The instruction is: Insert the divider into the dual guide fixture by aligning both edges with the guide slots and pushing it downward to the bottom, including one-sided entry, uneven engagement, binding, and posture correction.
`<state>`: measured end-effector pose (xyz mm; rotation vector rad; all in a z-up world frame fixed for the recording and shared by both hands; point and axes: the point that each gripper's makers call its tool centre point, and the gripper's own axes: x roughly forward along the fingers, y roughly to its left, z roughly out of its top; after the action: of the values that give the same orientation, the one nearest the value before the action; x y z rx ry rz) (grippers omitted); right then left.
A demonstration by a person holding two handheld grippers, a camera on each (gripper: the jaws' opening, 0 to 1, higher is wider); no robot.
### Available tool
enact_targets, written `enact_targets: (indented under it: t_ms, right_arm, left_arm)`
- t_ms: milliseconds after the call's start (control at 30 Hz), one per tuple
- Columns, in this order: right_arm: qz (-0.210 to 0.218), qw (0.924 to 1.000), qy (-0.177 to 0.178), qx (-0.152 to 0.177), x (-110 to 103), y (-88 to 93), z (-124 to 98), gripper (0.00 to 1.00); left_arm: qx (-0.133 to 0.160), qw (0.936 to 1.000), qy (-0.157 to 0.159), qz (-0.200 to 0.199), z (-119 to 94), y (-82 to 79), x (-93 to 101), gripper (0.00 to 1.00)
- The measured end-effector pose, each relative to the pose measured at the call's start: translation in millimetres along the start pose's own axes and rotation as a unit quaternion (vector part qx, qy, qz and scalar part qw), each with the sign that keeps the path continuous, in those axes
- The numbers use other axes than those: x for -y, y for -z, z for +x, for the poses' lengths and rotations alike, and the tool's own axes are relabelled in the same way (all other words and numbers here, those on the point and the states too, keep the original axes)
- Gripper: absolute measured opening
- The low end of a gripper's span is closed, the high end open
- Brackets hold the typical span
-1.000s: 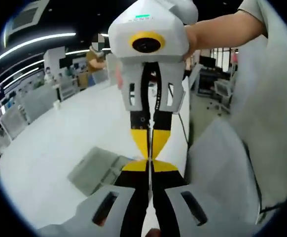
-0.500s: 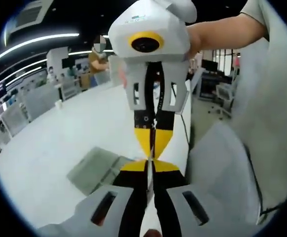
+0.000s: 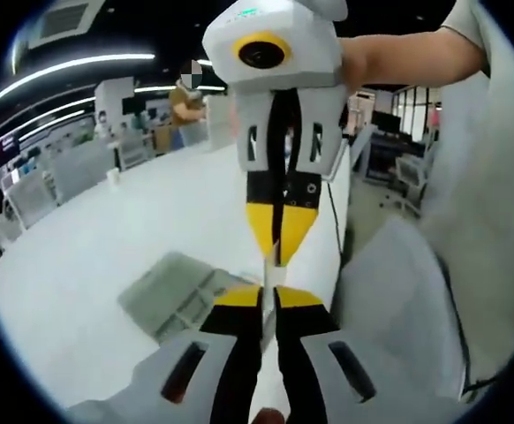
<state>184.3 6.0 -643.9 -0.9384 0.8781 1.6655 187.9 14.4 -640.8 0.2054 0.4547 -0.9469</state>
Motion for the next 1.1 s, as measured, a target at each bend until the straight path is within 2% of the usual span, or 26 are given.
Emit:
enact_targets:
  t_ms: [167,267,367,467,800,1100]
  right_arm:
    - [0.036,0.9993,-0.003,0.007,0,-4.1,-3,0.0]
    - [0.041,0.9991,-0.001,0.012,2,-6.6,-5,0.0]
    - [0.038,0.9993,0.0,0.004,2,-3.4,-3,0.0]
    - [0.044,0.999,0.006,-0.002,5,-0.6,-3,0.0]
    - [0.051,0.9983,0.027,0.006,24,6.0,-8,0.0]
    - [0.054,0.9972,0.05,-0.003,46,22.1,-4,0.0]
  left_arm:
    - [0.006,0.9999,-0.004,-0.013,1,1.0,-3.2,0.01]
    - [0.004,0.9998,-0.007,-0.019,3,2.4,-3.3,0.02]
    - [0.003,0.9997,-0.009,-0.021,4,2.8,-3.1,0.02]
    - [0.013,0.9993,-0.016,-0.031,3,-0.3,-5.1,0.02]
    - [0.03,0.9967,-0.048,-0.058,-8,-4.2,-19.4,0.14]
    - [0.036,0.9917,-0.073,-0.1,-13,4.8,-22.4,0.27]
